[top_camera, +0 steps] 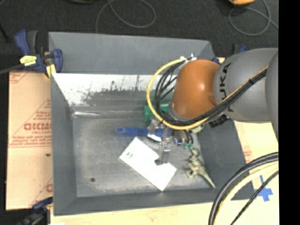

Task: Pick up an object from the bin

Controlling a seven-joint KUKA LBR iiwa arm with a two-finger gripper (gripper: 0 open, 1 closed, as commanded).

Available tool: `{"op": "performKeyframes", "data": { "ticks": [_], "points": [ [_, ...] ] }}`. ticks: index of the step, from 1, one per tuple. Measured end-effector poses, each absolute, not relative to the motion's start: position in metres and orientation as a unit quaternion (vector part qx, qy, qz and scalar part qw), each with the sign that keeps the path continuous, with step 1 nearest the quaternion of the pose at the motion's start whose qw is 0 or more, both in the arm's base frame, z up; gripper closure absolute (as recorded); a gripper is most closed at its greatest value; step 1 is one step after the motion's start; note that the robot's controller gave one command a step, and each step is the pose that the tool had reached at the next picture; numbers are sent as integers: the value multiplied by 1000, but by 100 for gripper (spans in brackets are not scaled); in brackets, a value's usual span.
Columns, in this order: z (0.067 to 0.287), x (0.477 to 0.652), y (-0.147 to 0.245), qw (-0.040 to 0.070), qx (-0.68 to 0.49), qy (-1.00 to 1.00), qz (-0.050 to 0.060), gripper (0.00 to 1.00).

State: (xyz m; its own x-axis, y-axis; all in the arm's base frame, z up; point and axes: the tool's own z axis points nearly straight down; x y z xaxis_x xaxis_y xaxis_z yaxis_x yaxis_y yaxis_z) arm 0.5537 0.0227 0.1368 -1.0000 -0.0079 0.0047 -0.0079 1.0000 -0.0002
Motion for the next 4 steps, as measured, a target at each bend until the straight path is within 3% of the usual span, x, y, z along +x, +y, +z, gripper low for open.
{"op": "performKeyframes", "data": {
  "ticks": [1, 2, 3, 4],
  "points": [
    [141, 555, 23, -1, 4, -1000, 0, 0],
    [78, 588, -48, -2, -10, -1000, -3, 0],
    [75, 585, -53, 1, 32, -999, -2, 0],
    [77, 576, -12, -11, 36, -999, 0, 0]
  ]
}}
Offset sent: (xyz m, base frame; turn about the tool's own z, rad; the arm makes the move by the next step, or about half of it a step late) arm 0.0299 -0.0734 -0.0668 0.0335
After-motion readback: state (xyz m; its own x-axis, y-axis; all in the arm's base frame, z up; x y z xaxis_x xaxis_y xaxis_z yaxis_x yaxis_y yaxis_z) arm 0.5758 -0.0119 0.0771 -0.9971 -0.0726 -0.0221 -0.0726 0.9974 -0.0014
